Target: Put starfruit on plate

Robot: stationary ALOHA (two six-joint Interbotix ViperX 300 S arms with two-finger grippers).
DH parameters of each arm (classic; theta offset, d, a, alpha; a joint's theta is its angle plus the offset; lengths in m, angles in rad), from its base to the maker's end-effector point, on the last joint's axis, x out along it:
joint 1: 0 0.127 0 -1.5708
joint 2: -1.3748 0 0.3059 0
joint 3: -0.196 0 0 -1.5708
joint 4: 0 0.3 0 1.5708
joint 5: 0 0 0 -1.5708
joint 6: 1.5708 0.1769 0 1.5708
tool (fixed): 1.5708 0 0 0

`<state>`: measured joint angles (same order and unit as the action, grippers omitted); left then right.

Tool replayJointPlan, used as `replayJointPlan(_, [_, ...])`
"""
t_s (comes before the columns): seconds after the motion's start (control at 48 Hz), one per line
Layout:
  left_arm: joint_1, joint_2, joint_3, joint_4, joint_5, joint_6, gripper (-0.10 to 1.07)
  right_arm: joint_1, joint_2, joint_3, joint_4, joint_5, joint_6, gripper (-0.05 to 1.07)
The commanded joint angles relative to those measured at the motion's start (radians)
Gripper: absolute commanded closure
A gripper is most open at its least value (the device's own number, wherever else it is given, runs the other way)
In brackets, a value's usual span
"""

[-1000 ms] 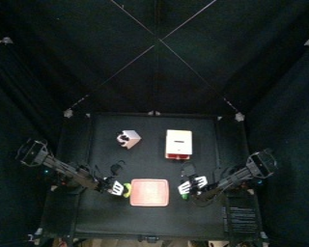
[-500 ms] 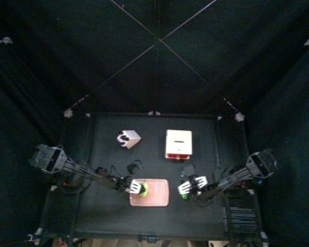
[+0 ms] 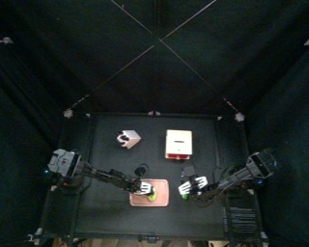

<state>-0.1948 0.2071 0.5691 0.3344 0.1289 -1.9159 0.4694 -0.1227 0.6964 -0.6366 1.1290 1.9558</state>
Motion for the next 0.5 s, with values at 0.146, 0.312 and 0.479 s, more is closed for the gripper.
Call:
replayJointPlan(0.146, [0.005,-0.041,0.005,0.055,0.008,0.011,0.29,-0.003,-0.025,-0.008,-0.003,0.0,0.002,0.13])
replayJointPlan(0.312, [0.005,-0.064,0.018,0.063,0.032,0.011,0.2,-0.005,-0.021,-0.009,-0.002,0.0,0.002,0.13])
replayJointPlan(0.479, [0.006,-0.066,0.029,0.061,0.029,0.011,0.08,-0.005,-0.021,-0.009,-0.003,0.0,0.002,0.13])
